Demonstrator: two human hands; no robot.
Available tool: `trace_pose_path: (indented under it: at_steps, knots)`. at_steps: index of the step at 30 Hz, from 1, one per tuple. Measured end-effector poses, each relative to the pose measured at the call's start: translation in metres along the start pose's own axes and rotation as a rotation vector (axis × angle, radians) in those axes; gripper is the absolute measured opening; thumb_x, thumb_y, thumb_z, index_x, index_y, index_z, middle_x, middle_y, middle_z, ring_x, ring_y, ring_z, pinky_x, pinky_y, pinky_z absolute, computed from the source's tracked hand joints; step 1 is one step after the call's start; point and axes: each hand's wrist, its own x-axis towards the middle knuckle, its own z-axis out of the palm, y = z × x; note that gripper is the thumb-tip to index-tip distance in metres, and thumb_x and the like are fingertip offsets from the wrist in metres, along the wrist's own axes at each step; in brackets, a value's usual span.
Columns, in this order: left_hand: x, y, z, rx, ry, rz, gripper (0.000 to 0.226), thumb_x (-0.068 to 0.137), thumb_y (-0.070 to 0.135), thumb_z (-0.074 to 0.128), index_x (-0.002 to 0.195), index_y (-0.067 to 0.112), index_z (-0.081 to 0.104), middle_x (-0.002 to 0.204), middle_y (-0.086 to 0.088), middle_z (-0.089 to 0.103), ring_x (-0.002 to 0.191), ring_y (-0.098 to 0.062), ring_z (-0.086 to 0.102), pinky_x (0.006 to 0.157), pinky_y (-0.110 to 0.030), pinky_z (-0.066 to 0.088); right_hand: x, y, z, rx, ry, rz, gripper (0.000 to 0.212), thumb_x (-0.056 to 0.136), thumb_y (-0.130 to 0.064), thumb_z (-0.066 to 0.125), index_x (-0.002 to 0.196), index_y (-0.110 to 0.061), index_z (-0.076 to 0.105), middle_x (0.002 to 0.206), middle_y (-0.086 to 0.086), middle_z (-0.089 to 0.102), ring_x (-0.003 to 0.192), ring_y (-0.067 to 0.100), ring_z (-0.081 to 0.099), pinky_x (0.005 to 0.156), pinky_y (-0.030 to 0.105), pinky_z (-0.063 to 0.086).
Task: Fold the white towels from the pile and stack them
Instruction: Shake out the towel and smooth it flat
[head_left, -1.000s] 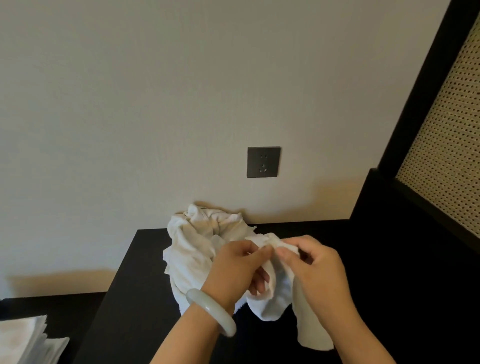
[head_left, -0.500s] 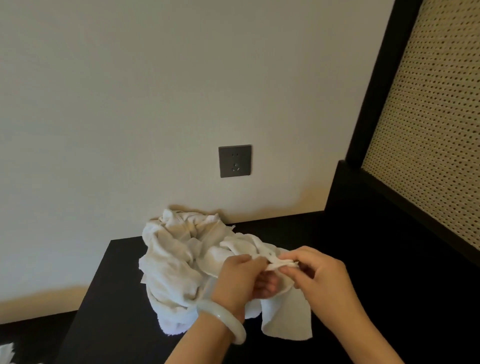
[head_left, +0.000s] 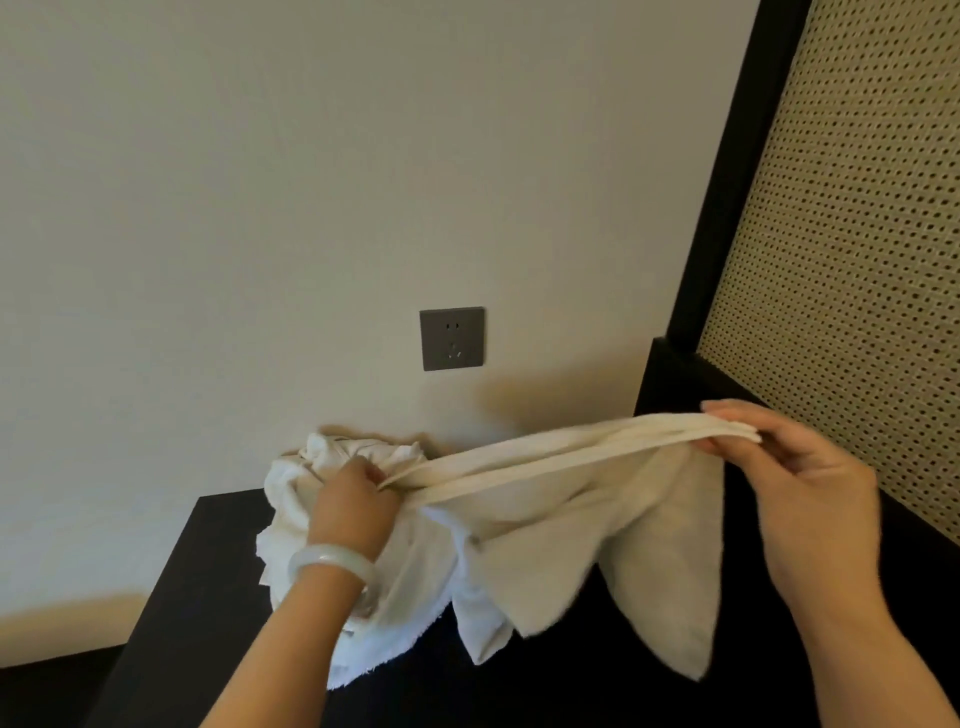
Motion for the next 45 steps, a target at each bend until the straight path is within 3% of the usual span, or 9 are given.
trace_pose_path:
  at_steps: [4,10,15,18,25,33,37,42,45]
  knots:
    - [-0.023,-0.028,-0.014,-0.295,-0.197,-0.033,0.033,0.087,-0.012,0.051,0.091,0.014,0.072,0.093,-0.007,0.068,0.058,-0.019,0.069,0.052,-0.022,0.054,-0.004,0.035,-0.006,-0.101,-0.054,0.315,0.025,0.082,-0.005,0.074,0.088,-0.028,0.079,0.094,-0.007,0.076,0.093,0.006,0.07,0.079,0.018,0.055]
    - [-0.032,-0.01,-0.037,-0.453,-0.299,-0.044,0.006,0.085,-0.002,0.069,0.083,-0.006,0.066,0.075,-0.014,0.07,0.071,-0.029,0.073,0.069,-0.03,0.06,0.0,0.043,-0.012,-0.156,-0.007,0.374,0.022,0.081,-0.005,0.074,0.088,-0.025,0.078,0.089,-0.003,0.076,0.091,0.016,0.071,0.088,0.036,0.055]
    - [-0.035,0.028,-0.062,-0.66,-0.177,0.0,0.013,0.095,0.008,0.056,0.088,0.001,0.064,0.078,-0.023,0.071,0.062,-0.039,0.069,0.055,-0.038,0.059,0.028,0.012,-0.023,-0.058,-0.006,0.198,0.016,0.089,-0.01,0.069,0.089,-0.025,0.077,0.059,-0.002,0.064,0.046,0.007,0.052,0.041,0.015,0.043]
    - [-0.044,0.017,-0.047,-0.523,-0.262,-0.148,0.024,0.101,0.016,0.044,0.106,0.01,0.067,0.09,-0.022,0.072,0.072,-0.041,0.071,0.063,-0.049,0.061,0.033,0.02,-0.016,-0.115,-0.086,0.248,0.013,0.088,-0.009,0.069,0.086,-0.02,0.076,0.052,-0.005,0.06,0.04,0.005,0.043,0.035,0.014,0.033]
    - [-0.043,-0.032,-0.001,-0.466,-0.33,-0.287,0.023,0.098,0.028,0.049,0.107,0.024,0.07,0.089,-0.005,0.077,0.082,-0.032,0.073,0.078,-0.048,0.058,0.024,0.074,-0.001,-0.115,-0.128,0.447,0.01,0.089,0.001,0.066,0.09,-0.008,0.072,0.082,0.014,0.074,0.07,0.02,0.074,0.059,0.021,0.059]
    - [-0.017,-0.086,0.029,-0.101,-0.329,-0.131,0.041,0.104,0.013,0.041,0.145,0.014,0.042,0.148,-0.011,0.045,0.135,-0.027,0.044,0.112,-0.034,0.035,-0.01,0.143,0.054,-0.264,-0.265,0.594,0.014,0.089,0.002,0.064,0.086,-0.01,0.071,0.092,0.01,0.071,0.092,0.026,0.068,0.079,0.038,0.057]
    - [-0.008,-0.115,0.01,0.046,-0.218,-0.124,0.041,0.104,0.011,0.039,0.144,0.022,0.045,0.156,-0.004,0.033,0.141,-0.026,0.035,0.114,-0.028,0.027,-0.034,0.163,0.103,-0.205,-0.377,0.707,0.009,0.09,0.001,0.065,0.09,-0.008,0.069,0.094,0.012,0.071,0.094,0.03,0.068,0.081,0.044,0.059]
    - [0.005,-0.154,-0.031,0.334,-0.244,-0.116,0.043,0.105,0.011,0.035,0.145,0.027,0.041,0.162,-0.002,0.017,0.148,-0.024,0.022,0.119,-0.045,0.018,-0.053,0.166,0.158,-0.087,-0.474,0.757,0.012,0.091,-0.001,0.065,0.103,-0.002,0.067,0.106,0.016,0.067,0.102,0.029,0.066,0.09,0.042,0.056]
    - [0.01,-0.154,-0.049,0.291,-0.25,-0.134,0.04,0.106,0.016,0.034,0.145,0.022,0.042,0.157,-0.005,0.032,0.145,-0.027,0.028,0.119,-0.04,0.02,-0.042,0.157,0.166,-0.117,-0.473,0.675,0.008,0.092,-0.001,0.064,0.098,-0.003,0.069,0.099,0.016,0.069,0.095,0.029,0.067,0.087,0.042,0.057]
